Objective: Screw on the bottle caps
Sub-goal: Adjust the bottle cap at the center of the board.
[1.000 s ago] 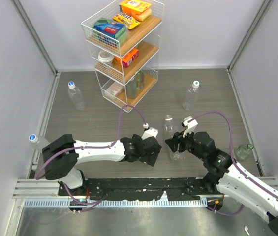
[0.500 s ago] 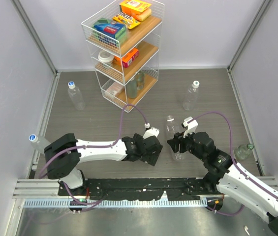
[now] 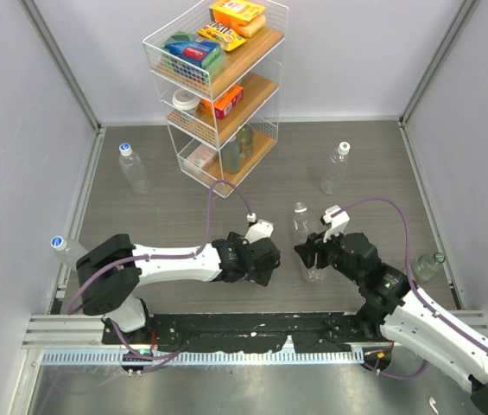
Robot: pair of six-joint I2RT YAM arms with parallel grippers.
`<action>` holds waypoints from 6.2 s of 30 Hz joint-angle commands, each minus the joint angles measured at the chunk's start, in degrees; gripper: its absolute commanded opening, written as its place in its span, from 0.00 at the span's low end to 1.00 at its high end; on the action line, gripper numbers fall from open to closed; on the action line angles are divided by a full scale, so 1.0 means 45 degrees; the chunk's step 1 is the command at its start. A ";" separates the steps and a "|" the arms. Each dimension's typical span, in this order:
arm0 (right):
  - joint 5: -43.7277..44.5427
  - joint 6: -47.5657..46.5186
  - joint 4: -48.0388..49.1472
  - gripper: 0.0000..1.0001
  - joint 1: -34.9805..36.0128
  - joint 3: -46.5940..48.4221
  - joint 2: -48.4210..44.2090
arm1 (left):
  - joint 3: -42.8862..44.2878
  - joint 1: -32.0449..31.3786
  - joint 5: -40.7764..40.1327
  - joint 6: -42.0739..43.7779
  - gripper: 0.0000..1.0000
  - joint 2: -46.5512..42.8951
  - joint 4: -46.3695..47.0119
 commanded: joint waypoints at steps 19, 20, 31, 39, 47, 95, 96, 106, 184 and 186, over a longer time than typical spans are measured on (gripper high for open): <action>0.0307 -0.0148 0.0408 0.27 0.0046 0.0519 -0.0006 | -0.3725 0.3026 0.1344 0.0441 1.00 -0.4773 0.1756; 0.0249 -0.0148 0.0408 0.27 0.0027 0.0519 0.0033 | -0.3862 0.3007 0.1558 0.0519 1.00 -0.5067 0.2087; 0.0170 -0.0070 0.0369 0.27 0.0007 0.0461 -0.0181 | -0.3355 0.2988 0.1690 0.0149 1.00 -0.4113 0.0975; 0.0092 -0.0090 0.0389 0.27 0.0027 0.0480 -0.0123 | -0.4779 0.2480 0.4019 0.1612 0.99 -0.5167 0.4255; 0.0014 -0.0148 0.0447 0.27 0.0027 0.0480 -0.0065 | -0.5054 0.2480 0.4703 0.1458 0.84 -0.4542 0.3692; -0.0181 -0.0109 0.0447 0.27 0.0027 0.0500 0.0014 | -0.1675 0.0624 0.1522 0.0323 0.37 -0.1242 0.0313; -0.0182 -0.0109 0.0467 0.27 0.0007 0.0500 0.0014 | -0.1637 0.0643 0.1464 0.0363 0.38 -0.1281 0.0120; -0.0162 -0.0109 0.0447 0.27 0.0007 0.0480 0.0014 | -0.2086 0.0643 0.1873 0.0149 0.50 -0.2218 0.0060; -0.0358 -0.0148 0.0447 0.27 0.0027 0.0500 0.0014 | -0.2594 0.2265 0.6186 0.0168 0.00 -0.2297 0.3942; -0.0260 -0.0129 0.0408 0.27 0.0027 0.0480 -0.0063 | -0.2457 0.2362 0.7083 0.0012 0.00 -0.2045 0.4645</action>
